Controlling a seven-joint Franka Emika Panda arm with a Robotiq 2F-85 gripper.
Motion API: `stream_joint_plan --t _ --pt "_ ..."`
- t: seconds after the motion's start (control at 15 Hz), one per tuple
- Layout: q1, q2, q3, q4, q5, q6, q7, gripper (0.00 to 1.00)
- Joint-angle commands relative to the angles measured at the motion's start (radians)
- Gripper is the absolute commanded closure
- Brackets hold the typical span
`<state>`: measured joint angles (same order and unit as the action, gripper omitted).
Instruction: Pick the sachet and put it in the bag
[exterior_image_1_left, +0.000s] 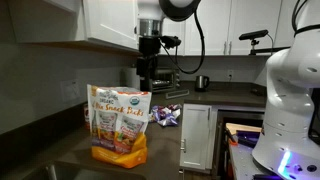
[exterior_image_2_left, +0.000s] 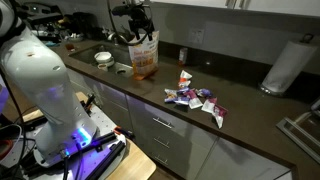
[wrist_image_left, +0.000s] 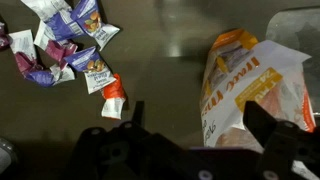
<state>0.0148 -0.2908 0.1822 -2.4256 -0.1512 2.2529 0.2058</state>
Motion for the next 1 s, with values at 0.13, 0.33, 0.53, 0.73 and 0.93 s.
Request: stream_joint_plan --t 0.13,0.33,0.53,0.73,0.93 --pt "0.016 0.001 -0.015 0.002 -0.005 -0.003 0.004 0.00" --pt "0.016 0.001 -0.015 0.002 -0.005 -0.003 0.004 0.00" --pt "-0.008 0.052 -0.021 0.027 -0.047 0.028 0.014 0.00" --pt "-0.039 0.139 -0.059 0.091 -0.117 0.068 0.007 0.00" --pt "-0.050 0.260 -0.115 0.176 -0.125 0.128 -0.021 0.00"
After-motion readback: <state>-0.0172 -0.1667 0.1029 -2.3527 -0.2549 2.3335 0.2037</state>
